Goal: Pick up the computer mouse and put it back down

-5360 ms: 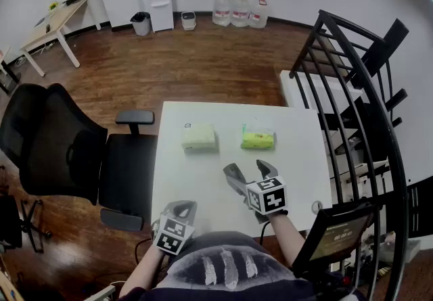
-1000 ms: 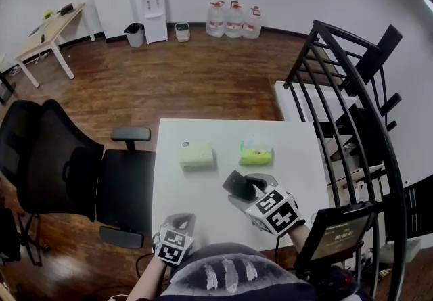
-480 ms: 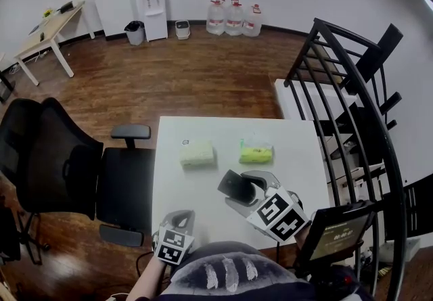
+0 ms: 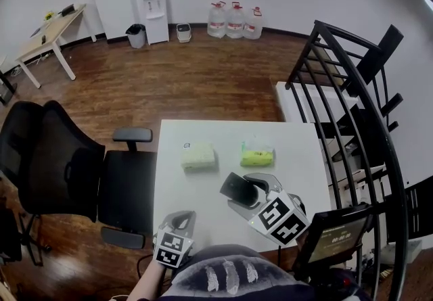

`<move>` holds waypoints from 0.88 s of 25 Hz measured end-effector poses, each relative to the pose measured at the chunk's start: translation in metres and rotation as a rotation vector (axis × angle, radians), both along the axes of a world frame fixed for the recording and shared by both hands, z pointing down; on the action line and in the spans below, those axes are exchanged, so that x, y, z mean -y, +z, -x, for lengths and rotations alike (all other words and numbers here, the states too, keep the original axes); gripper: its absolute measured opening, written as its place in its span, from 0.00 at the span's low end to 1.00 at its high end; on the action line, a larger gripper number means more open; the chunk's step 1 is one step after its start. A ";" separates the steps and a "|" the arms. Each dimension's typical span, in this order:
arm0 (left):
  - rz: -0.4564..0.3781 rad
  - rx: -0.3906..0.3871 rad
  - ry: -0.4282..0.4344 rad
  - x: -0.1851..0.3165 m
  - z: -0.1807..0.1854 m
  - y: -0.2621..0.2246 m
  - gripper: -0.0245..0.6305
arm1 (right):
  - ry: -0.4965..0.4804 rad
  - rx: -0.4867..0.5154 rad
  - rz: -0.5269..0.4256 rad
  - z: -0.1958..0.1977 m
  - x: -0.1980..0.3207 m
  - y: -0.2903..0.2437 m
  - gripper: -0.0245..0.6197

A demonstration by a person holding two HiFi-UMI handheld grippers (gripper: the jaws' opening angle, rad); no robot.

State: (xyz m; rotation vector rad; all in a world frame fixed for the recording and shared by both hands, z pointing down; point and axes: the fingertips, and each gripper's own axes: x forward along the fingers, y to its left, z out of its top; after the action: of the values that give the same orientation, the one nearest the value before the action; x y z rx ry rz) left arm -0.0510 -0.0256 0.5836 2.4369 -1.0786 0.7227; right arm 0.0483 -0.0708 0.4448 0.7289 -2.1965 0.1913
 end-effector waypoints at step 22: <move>-0.039 0.041 -0.037 -0.009 -0.001 -0.021 0.06 | 0.025 0.026 -0.046 -0.014 -0.011 -0.020 0.50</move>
State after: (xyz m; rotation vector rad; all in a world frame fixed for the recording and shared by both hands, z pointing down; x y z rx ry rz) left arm -0.0499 -0.0169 0.5623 2.4372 -1.1607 0.7500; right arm 0.0627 -0.0603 0.4250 0.7837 -2.2240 0.1643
